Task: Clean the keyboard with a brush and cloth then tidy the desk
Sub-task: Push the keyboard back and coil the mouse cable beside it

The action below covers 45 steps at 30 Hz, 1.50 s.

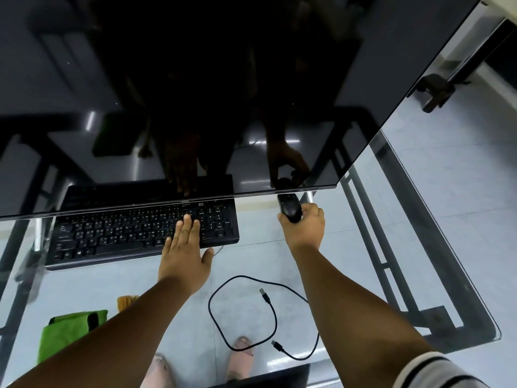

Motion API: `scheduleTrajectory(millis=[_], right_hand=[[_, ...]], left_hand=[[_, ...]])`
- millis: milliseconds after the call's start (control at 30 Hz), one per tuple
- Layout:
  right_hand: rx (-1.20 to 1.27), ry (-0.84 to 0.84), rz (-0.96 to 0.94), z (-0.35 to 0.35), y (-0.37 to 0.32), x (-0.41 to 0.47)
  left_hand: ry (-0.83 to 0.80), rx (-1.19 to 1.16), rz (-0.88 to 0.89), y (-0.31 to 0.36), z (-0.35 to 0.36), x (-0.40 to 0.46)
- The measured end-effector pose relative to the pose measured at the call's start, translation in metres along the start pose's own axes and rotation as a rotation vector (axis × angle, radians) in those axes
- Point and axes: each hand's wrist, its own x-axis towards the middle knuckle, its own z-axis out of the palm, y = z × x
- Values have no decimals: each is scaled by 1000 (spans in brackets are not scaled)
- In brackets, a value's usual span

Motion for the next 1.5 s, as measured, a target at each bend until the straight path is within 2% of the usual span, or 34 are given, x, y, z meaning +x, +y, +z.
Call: scheduleTrajectory(millis=[233,300,367,433,567,633,700,867,1000,1067,1167,1200,1333,1500], right_hand=[[24,-8,7,-4,2,-3],[74,19,-19,-9,2,-9],[147,-28,-45,-16,2,-19],[179,-216,-56,-22,4,-31],[36,-682,-138,-32,13,-56],[-50,-787,-169,-37,18,-62],[-144,-819,-215,-41,20,-64],[-360,-765,-354,-40,17,-71],[-382,-712,-367,-36,13,-74],[-357,-649,-378,-34,8,-74],[-249,-542,-344,-31,-7,-73],[-214,-511,-327,-30,-13,-73],[-68,-400,-238,-27,-35,-68],[16,-212,-139,-30,-53,-53]], left_hand=[[58,-118,61,-2,-3,-8],[151,-207,76,-1,-6,-12],[271,-266,77,0,-7,-20],[291,-310,28,1,-6,-27],[134,-290,-47,4,-1,-41],[22,-266,-66,4,2,-48],[-88,-207,-72,2,4,-53],[-191,-139,-82,1,4,-56],[-250,-129,-47,3,-1,-53],[-277,-300,-57,3,-4,-49],[-351,-841,-184,8,-19,-48],[-360,-956,-203,9,-26,-47],[-463,-1091,-162,1,-57,-48],[-540,-1066,-121,-27,-90,-50]])
